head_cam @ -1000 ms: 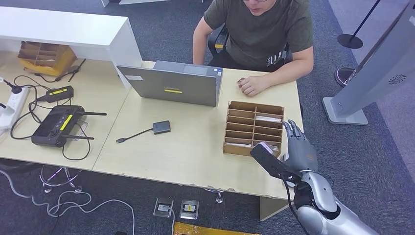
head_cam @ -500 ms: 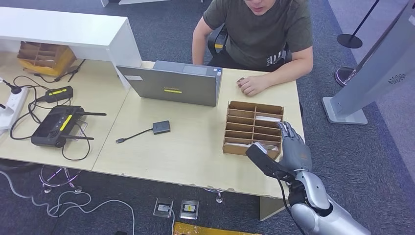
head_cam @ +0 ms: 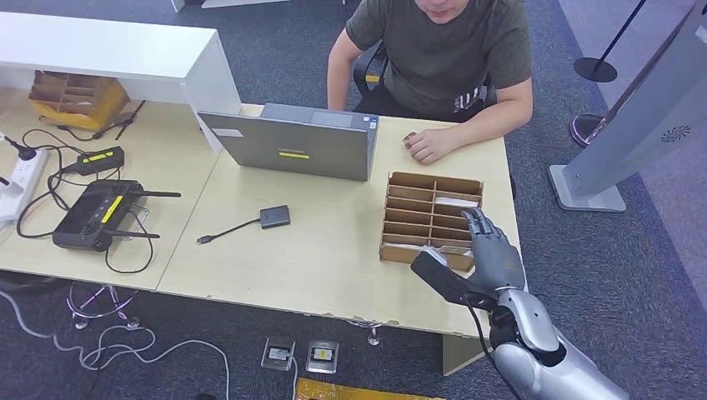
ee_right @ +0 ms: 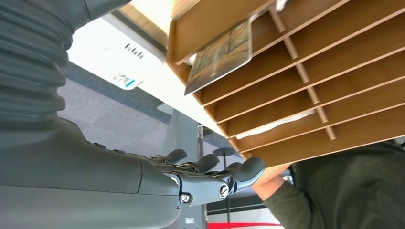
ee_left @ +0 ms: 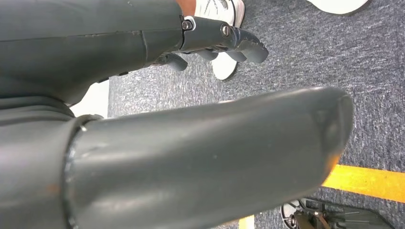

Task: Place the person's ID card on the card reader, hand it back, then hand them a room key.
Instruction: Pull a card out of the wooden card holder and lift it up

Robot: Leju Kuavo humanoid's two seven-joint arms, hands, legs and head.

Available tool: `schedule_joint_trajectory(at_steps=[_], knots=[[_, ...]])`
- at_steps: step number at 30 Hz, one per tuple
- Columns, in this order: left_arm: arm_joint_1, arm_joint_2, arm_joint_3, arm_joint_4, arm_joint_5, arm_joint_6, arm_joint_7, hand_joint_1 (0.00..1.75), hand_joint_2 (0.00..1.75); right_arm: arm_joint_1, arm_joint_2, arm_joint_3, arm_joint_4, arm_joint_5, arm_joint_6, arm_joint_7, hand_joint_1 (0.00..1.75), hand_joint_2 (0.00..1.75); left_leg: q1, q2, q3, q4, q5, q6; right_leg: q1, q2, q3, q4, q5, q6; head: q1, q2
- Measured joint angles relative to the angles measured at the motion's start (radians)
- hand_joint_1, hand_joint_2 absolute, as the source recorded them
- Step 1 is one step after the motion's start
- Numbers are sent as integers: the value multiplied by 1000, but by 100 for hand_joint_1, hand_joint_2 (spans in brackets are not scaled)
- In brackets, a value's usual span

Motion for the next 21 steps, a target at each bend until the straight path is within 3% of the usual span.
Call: schedule_joint_trajectory(at_steps=[21], knots=[[0,0,0,0,4,0,0,0,0,2,41,-7,65,-2,-10,-27,0,175,0,0,0,0,0,0,0,0,0,0,0,0,0,0]])
